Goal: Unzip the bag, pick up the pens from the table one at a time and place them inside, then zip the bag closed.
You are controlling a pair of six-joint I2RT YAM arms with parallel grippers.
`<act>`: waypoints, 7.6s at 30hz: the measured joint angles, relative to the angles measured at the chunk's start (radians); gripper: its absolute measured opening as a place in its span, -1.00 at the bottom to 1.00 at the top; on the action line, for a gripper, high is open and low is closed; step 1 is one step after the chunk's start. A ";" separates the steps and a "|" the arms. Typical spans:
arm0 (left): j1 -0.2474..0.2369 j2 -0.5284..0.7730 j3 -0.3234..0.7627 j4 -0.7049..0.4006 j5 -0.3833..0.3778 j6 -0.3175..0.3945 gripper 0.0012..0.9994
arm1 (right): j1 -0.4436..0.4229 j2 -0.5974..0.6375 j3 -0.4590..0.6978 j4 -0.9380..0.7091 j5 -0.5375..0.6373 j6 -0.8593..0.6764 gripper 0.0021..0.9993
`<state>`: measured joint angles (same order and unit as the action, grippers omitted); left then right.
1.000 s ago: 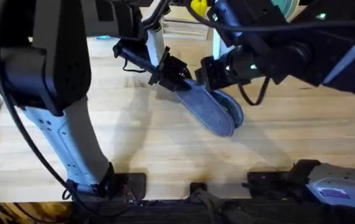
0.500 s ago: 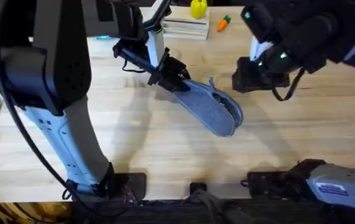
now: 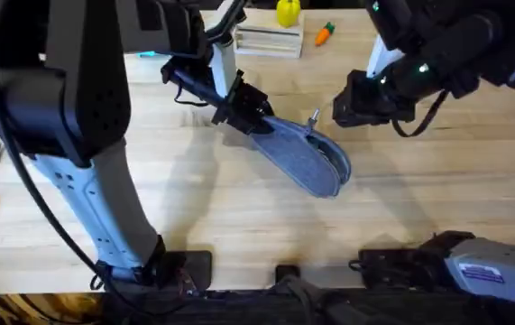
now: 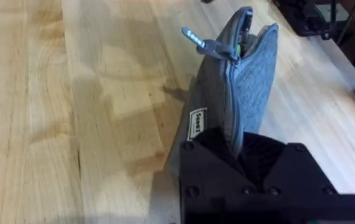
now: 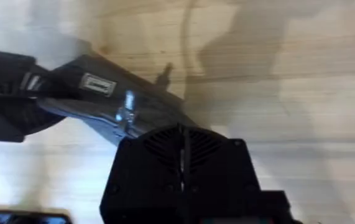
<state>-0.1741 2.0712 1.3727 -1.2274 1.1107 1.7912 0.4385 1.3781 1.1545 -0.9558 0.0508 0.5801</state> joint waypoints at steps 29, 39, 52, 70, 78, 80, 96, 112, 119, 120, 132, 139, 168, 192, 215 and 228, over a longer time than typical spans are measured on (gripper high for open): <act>0.008 0.000 0.000 0.041 0.053 0.000 0.99 | 0.003 0.000 0.000 0.112 -0.225 0.039 0.99; 0.134 0.000 0.117 -0.119 -0.045 0.070 0.99 | 0.056 0.000 -0.142 0.317 -0.224 0.144 0.99; 0.316 0.000 0.260 -0.247 -0.099 0.147 0.99 | 0.128 0.000 -0.193 0.402 -0.211 0.184 0.71; 0.291 0.000 0.260 -0.284 -0.109 0.154 0.99 | 0.129 0.000 -0.195 0.398 -0.177 0.232 -0.73; 0.291 0.000 0.260 -0.290 -0.109 0.154 0.99 | 0.129 0.000 -0.195 0.398 -0.177 0.232 -0.74; 0.291 0.000 0.260 -0.291 -0.109 0.155 0.99 | 0.129 0.000 -0.195 0.398 -0.178 0.232 -0.74; 0.291 0.000 0.260 -0.291 -0.109 0.155 0.99 | 0.131 -0.105 -0.199 0.401 -0.179 0.227 -0.85; 0.291 0.000 0.260 -0.332 -0.082 0.156 0.99 | 0.131 -0.122 -0.199 0.399 -0.178 0.123 -0.94; 0.250 0.000 0.260 -0.338 -0.033 0.157 0.99 | 0.131 -0.190 -0.199 0.379 -0.163 0.049 -0.94; 0.232 0.000 0.260 -0.334 -0.036 0.158 0.99 | 0.132 -0.191 -0.199 0.378 -0.161 0.046 -0.94; 0.033 0.000 0.260 -0.290 -0.137 0.139 0.99 | 0.133 -0.192 -0.199 0.379 -0.160 0.032 -0.94; -0.019 0.011 0.260 -0.282 -0.184 0.119 0.99 | 0.133 -0.192 -0.199 0.379 -0.160 0.032 -0.94; -0.044 0.071 0.259 -0.249 -0.221 0.104 -0.88 | 0.135 -0.192 -0.199 0.373 -0.160 0.038 -0.94; -0.046 0.071 0.259 -0.276 -0.244 0.012 -0.92 | 0.134 -0.235 -0.198 -0.071 -0.139 0.067 -0.94; -0.051 0.071 0.259 -0.276 -0.244 0.010 -0.92 | 0.134 -0.256 -0.456 -0.011 -0.073 0.281 -0.79; -0.051 0.071 0.259 -0.271 -0.243 0.010 -0.92 | 0.134 -0.476 -0.309 -0.058 -0.073 0.197 0.99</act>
<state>-0.2256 2.1422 1.6314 -1.4982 0.8677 1.8011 0.5720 0.9022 0.8454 -1.0142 -0.0224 0.7767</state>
